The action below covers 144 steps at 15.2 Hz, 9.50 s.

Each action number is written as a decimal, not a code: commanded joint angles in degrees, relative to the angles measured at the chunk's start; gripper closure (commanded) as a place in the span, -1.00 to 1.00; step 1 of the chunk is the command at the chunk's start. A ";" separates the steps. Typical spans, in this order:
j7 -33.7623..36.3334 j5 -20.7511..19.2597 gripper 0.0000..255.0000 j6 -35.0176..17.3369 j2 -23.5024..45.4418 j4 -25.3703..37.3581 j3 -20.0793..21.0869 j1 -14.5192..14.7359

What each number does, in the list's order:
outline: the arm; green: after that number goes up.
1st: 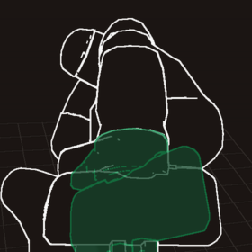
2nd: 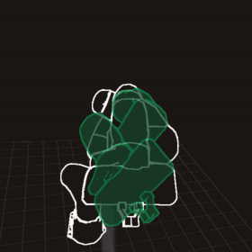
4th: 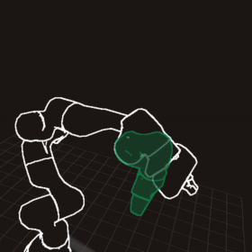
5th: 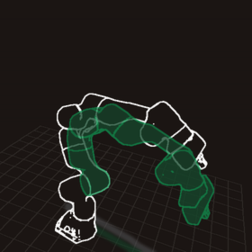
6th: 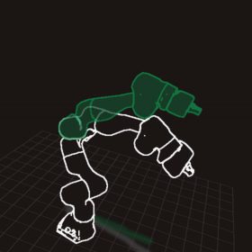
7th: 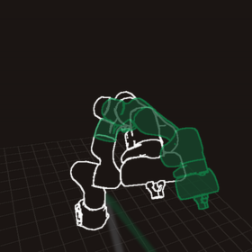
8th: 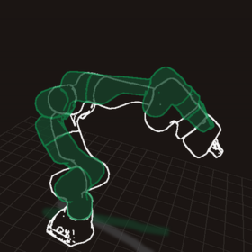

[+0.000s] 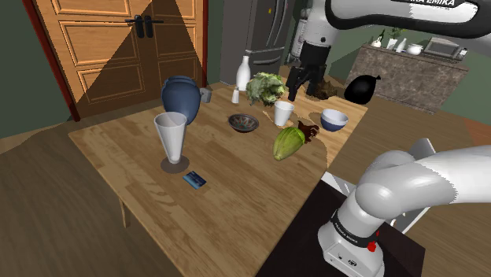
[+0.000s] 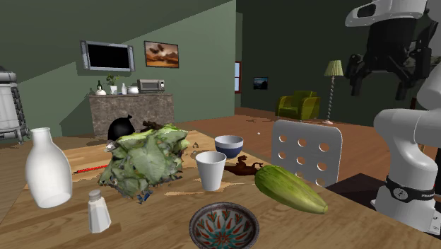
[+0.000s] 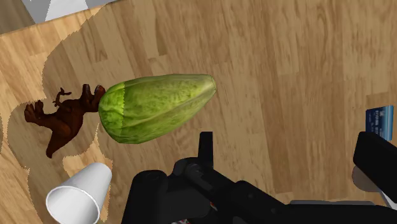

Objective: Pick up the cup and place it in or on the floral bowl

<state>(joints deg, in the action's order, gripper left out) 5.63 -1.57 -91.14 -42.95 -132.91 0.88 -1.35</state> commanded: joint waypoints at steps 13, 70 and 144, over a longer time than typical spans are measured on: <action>-10.47 -7.56 -1.00 -19.23 14.65 -2.44 -8.34 -3.40; -32.47 -2.67 1.00 -42.79 61.36 26.60 -17.72 -11.03; -5.61 -9.29 -1.00 -28.99 58.85 33.75 -9.44 6.03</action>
<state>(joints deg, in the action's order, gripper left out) -0.19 -10.83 -121.71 16.53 -99.99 -8.70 4.34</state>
